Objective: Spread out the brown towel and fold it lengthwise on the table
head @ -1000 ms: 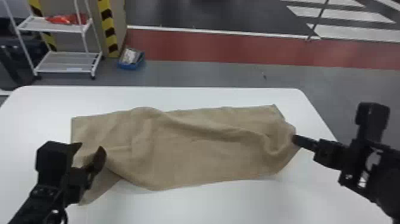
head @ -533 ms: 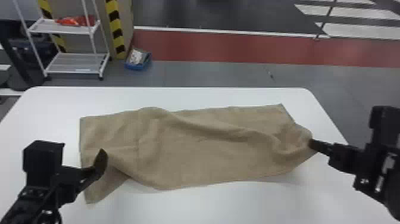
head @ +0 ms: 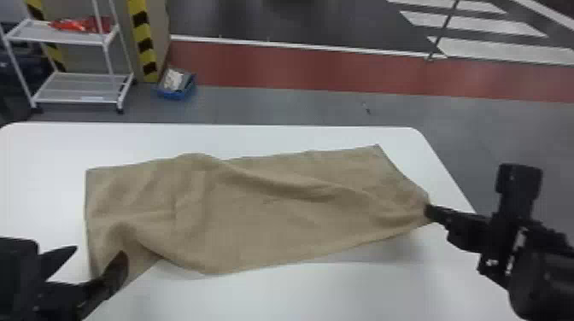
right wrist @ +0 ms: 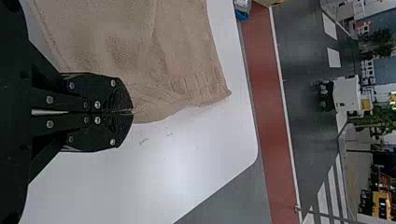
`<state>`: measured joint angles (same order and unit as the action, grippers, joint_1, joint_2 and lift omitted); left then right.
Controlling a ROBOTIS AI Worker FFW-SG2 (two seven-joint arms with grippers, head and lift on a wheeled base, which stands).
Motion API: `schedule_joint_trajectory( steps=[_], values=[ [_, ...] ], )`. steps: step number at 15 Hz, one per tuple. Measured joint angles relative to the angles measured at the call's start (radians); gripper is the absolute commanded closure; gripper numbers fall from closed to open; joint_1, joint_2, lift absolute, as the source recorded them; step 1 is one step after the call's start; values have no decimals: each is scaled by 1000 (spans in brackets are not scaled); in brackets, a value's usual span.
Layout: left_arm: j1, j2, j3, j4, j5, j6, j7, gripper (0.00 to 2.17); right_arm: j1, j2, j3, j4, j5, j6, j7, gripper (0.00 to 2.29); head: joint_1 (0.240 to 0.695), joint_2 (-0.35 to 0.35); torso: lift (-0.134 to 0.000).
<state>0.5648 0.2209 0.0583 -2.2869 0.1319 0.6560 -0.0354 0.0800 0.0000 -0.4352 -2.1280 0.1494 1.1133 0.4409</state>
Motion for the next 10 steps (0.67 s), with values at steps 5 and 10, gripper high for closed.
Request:
schedule_joint_trajectory(
  steps=[5, 10],
  values=[
    [35, 2, -7, -35, -43, 128, -23, 427, 3, 0, -28, 11, -9, -25, 7, 1507, 695, -203, -124],
    [44, 3, -4, -37, -76, 132, -21, 522, 6, 0, -27, 7, -19, -26, 12, 1507, 695, -186, -124]
  ],
)
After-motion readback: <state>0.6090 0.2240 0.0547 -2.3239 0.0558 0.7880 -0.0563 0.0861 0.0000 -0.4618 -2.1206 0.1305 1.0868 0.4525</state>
